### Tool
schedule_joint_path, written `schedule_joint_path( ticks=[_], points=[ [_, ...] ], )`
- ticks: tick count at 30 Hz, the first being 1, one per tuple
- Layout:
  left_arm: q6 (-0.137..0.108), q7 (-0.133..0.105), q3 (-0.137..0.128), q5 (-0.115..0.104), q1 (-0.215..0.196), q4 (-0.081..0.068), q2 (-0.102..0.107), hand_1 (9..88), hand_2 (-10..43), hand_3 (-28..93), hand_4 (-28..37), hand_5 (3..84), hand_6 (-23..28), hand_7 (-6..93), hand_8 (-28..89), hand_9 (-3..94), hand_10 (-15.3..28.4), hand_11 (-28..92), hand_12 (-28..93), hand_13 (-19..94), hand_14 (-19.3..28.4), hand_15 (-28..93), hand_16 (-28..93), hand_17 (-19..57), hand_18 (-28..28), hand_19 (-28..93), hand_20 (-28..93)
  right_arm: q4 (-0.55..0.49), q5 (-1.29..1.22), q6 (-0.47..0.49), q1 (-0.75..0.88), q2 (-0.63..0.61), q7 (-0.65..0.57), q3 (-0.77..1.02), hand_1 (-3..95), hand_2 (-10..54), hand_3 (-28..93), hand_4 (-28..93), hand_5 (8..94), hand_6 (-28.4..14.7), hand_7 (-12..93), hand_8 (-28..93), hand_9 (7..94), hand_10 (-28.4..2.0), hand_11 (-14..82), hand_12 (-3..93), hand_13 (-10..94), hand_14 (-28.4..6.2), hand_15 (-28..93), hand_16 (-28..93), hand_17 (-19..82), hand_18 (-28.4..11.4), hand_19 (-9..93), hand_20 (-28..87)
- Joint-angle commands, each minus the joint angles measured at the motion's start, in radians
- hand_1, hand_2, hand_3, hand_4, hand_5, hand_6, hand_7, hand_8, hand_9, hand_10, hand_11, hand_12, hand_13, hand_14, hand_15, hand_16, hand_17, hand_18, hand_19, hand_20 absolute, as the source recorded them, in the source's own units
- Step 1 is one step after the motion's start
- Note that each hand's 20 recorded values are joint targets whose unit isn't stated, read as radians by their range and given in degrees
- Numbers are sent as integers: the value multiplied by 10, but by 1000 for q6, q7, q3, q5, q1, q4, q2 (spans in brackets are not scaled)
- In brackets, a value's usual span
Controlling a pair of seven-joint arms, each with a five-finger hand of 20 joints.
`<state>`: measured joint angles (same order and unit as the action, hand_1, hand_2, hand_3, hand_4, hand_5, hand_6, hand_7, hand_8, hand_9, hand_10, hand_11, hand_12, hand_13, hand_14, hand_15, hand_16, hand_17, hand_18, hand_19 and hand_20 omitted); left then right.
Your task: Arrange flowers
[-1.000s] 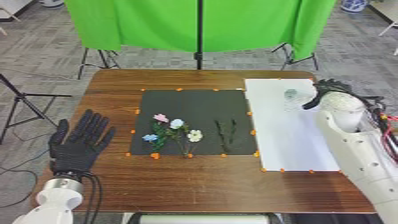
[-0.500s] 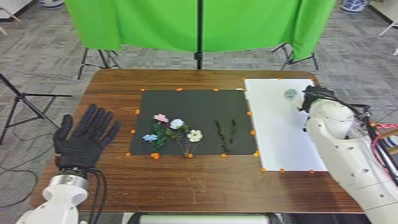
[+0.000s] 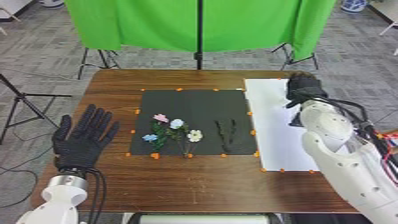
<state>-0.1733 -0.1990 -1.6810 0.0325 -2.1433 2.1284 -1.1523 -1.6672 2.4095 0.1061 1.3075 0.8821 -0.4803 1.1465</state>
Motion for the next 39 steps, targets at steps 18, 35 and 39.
schedule_joint_path(
  ticks=[18,35,39],
  points=[
    [-13,16,-3,-1,-9,-8,-11,247,130,725,-283,447,85,128,-80,394,150,166,141,301,153,343,-23,-43,152,307,173,-4,2,279,77,50,60,66,476,-95,752,-282,477,-52,185,-114,476,-182,146,176,450,-161,480,178,287,-241,798,377],
    [-17,15,-13,1,-21,-2,-12,250,131,726,-283,448,86,129,-81,393,149,168,140,300,153,347,-26,-41,151,305,173,-85,85,-87,114,-13,306,14,693,-95,677,-282,773,-9,329,72,868,-108,100,435,736,-58,401,491,374,-199,804,429],
    [-9,12,-12,5,-12,-5,-8,250,131,726,-283,448,85,128,-80,393,149,169,140,300,153,347,-27,-41,151,305,174,-99,113,-83,42,13,400,-61,693,-95,669,-283,765,-5,336,80,864,-105,99,441,729,-54,399,500,370,-191,800,433]
  ],
)
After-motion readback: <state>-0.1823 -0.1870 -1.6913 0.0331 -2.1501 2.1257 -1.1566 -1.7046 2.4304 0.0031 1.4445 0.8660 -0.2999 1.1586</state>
